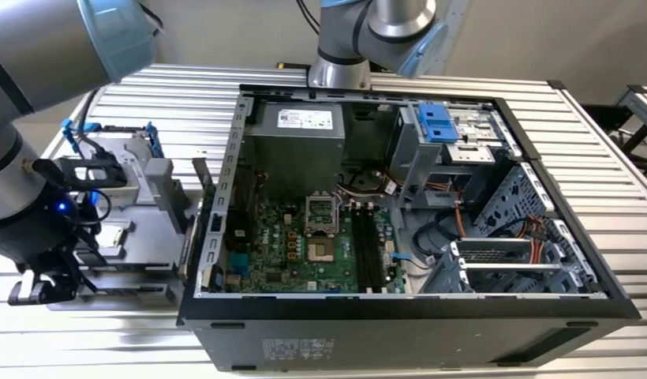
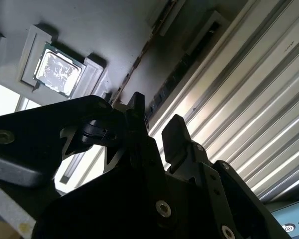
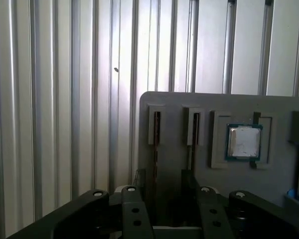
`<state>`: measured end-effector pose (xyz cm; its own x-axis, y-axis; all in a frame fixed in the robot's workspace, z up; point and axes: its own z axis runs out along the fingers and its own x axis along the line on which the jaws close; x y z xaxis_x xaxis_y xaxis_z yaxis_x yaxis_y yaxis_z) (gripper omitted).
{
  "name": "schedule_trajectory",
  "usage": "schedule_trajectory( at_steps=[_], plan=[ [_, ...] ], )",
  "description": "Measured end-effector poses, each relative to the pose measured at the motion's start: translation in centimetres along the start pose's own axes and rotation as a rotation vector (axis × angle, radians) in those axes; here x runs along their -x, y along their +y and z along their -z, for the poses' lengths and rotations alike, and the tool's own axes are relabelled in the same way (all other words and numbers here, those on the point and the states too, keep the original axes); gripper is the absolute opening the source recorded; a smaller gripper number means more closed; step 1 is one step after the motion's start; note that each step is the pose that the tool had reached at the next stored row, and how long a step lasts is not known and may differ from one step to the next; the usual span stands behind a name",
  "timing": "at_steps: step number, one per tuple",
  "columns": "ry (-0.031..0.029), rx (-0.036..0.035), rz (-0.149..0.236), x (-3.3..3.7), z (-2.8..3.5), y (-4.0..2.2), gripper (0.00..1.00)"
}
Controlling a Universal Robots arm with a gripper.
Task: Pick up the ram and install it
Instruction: 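Pick up the ram and move it above insertion slot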
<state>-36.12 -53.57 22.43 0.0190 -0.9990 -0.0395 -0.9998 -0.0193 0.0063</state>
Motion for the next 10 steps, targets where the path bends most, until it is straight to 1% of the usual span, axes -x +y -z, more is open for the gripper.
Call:
schedule_trajectory(
  at_steps=[10],
  plan=[
    [0.0000, 0.0000, 0.000, -0.04, -1.04, -0.01, 1.00]
  ],
)
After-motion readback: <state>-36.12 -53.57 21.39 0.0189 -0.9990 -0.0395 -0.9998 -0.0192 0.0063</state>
